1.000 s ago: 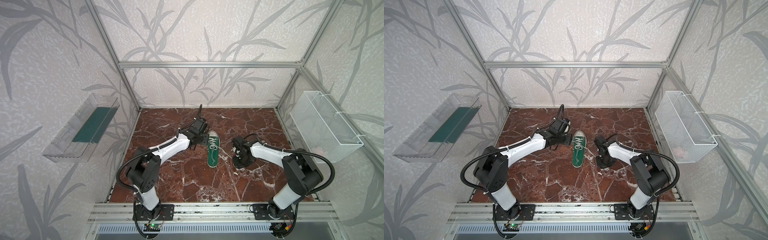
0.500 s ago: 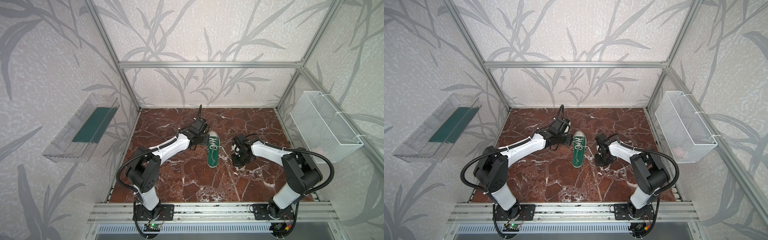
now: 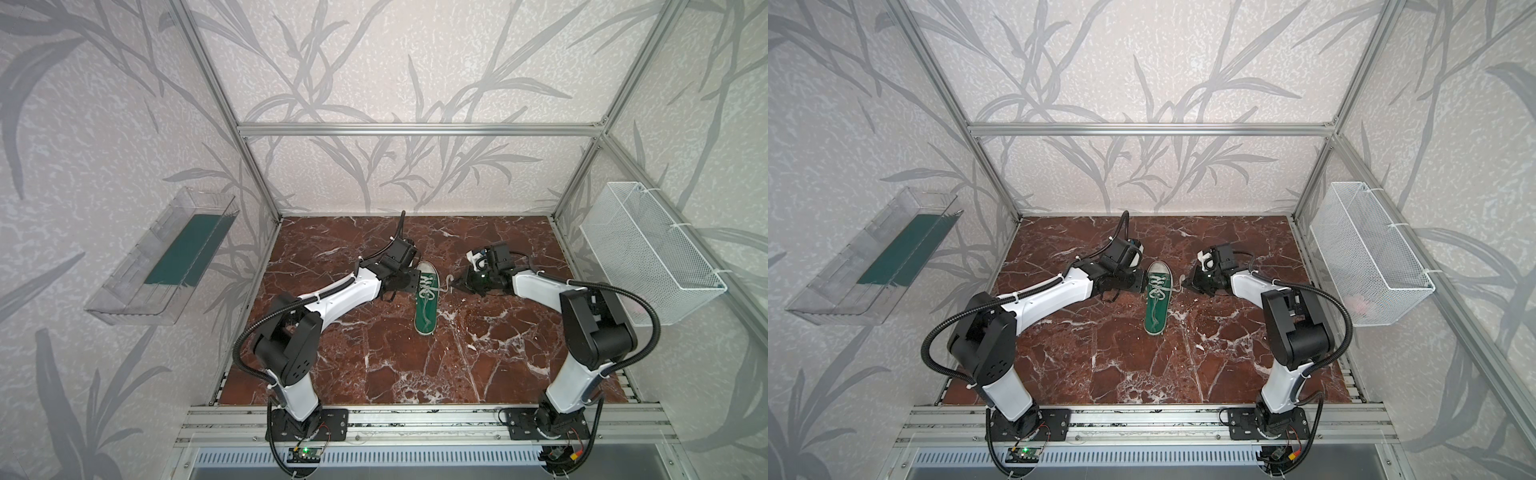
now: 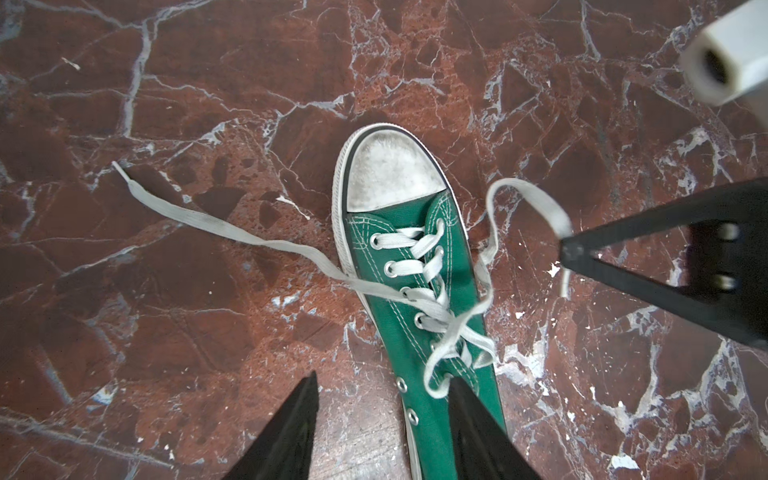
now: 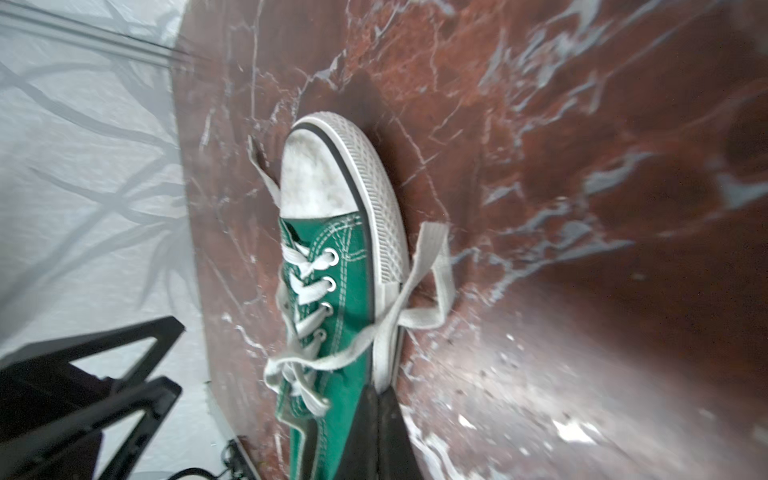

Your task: Tie the shoes

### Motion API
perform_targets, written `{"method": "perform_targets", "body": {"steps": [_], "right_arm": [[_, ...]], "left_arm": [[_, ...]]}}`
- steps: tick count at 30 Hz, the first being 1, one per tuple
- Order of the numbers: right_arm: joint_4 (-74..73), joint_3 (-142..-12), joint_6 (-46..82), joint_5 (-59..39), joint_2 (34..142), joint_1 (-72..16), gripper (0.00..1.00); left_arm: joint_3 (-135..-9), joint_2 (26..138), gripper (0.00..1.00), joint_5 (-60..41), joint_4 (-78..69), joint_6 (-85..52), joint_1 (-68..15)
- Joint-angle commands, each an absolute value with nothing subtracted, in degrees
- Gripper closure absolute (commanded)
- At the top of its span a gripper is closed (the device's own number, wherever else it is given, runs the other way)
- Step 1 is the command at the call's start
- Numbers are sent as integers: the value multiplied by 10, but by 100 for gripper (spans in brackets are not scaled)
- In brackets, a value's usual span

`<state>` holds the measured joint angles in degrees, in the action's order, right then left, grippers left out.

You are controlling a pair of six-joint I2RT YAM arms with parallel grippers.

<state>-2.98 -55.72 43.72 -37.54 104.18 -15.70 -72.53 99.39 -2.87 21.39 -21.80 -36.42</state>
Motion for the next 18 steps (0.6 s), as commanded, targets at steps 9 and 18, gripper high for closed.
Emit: {"method": "perform_targets", "body": {"steps": [9, 18], "right_arm": [[-221, -501, 577, -456, 1091, -173, 100], [-254, -506, 602, -478, 1104, -174, 100]], "left_arm": [[-680, 956, 48, -37, 186, -263, -392], [-647, 935, 48, -52, 167, -293, -408]]}}
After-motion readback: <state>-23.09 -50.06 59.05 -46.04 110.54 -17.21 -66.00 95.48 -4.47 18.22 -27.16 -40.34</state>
